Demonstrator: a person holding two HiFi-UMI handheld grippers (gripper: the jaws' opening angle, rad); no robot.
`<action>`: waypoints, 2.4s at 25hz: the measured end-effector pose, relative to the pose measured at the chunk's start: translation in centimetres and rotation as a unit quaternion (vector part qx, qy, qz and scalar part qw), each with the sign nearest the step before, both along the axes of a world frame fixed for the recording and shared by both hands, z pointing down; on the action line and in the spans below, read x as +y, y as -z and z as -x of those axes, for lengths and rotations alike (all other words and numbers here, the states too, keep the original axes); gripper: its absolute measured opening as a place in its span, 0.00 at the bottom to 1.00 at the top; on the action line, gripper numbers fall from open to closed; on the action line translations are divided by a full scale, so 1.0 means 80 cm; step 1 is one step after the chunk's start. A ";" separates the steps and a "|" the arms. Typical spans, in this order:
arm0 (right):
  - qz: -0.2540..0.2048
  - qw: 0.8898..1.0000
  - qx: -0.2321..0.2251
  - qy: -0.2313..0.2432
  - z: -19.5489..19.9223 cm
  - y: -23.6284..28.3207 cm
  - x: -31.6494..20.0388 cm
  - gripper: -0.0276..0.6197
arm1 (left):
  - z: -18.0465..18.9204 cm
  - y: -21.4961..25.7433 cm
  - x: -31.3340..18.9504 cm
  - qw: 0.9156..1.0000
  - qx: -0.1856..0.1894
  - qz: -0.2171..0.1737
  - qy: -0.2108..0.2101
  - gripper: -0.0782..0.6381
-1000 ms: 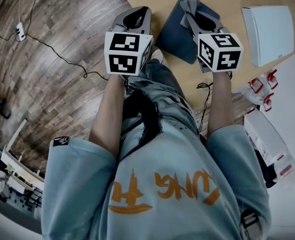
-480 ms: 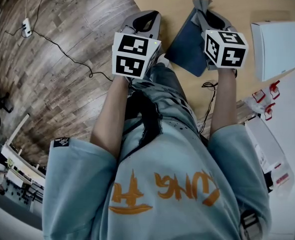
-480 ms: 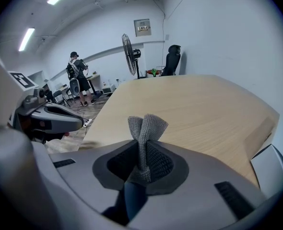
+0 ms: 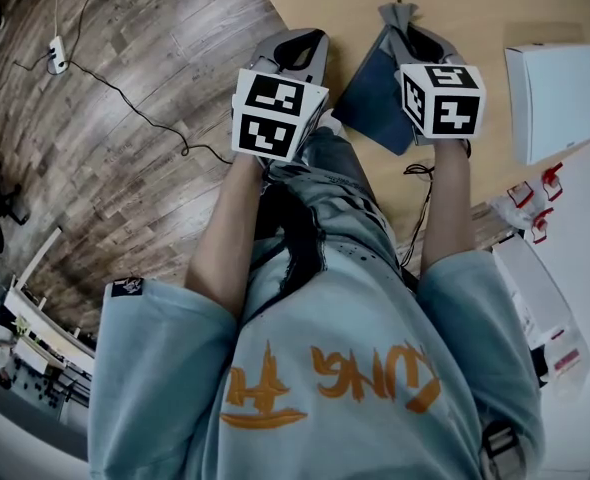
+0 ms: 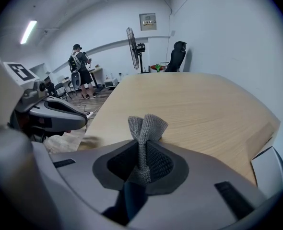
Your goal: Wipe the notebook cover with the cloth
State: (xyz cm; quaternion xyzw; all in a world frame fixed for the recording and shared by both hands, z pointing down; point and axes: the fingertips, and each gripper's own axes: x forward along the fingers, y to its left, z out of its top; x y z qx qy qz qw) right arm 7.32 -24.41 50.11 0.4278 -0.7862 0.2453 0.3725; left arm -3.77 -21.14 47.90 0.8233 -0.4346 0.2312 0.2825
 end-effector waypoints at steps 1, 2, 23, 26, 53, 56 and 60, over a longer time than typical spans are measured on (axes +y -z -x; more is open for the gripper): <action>0.000 1.000 0.001 0.003 0.002 0.001 0.004 0.12 | -0.002 0.000 0.002 1.000 0.000 0.001 -0.002 0.13; 0.001 1.000 0.001 0.006 0.003 0.001 0.009 0.12 | -0.005 0.000 0.004 1.000 0.000 0.001 -0.004 0.13; 0.023 0.998 -0.013 0.058 0.038 0.003 0.100 0.11 | 0.000 0.008 0.054 1.000 -0.004 -0.007 0.013 0.13; 0.027 0.997 -0.018 0.068 0.042 0.002 0.115 0.11 | -0.002 0.008 0.066 1.000 -0.007 -0.010 0.016 0.13; -0.024 0.993 -0.097 0.062 0.098 0.070 0.167 0.11 | 0.078 0.165 0.094 0.983 -0.005 -0.151 0.104 0.13; -0.081 0.989 -0.117 0.037 0.101 0.122 0.131 0.11 | 0.094 0.207 0.069 0.977 0.012 -0.186 0.108 0.13; -0.158 0.977 -0.145 -0.001 0.101 0.197 0.079 0.11 | 0.113 0.255 0.035 0.968 0.033 -0.227 0.104 0.13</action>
